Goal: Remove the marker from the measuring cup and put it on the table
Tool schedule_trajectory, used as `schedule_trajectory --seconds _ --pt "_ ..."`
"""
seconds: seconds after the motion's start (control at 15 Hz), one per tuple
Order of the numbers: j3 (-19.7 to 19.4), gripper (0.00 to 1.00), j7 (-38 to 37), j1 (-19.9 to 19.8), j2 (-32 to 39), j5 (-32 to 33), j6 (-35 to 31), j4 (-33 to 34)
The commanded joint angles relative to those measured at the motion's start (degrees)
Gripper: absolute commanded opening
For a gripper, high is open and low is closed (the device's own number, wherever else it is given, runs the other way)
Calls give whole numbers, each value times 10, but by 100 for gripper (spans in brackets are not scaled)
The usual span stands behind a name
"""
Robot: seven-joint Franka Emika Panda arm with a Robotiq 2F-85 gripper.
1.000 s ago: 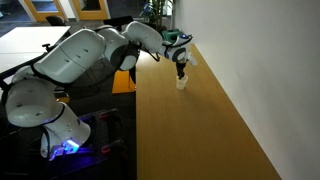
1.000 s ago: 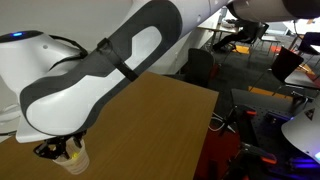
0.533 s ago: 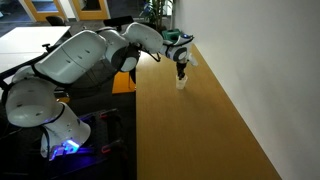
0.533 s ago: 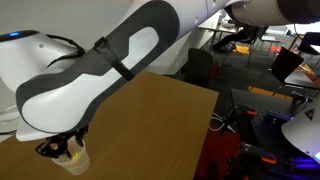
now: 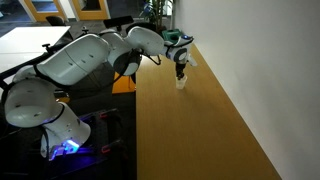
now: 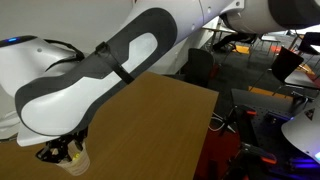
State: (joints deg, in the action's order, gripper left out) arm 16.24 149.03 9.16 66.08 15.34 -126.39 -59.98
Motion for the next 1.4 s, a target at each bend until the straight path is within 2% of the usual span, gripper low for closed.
schedule_trajectory --seconds 0.0,0.13,0.33,0.6,0.93,1.33 --pt "61 14 0 -28 25 46 43 37" --pt "80 0 0 -36 33 63 55 46" --pt "89 5 0 -40 37 72 67 56" --pt "67 5 -12 -29 29 58 61 62" --pt "63 5 -64 -24 6 59 58 56" --pt "64 5 -155 -19 -44 59 62 18"
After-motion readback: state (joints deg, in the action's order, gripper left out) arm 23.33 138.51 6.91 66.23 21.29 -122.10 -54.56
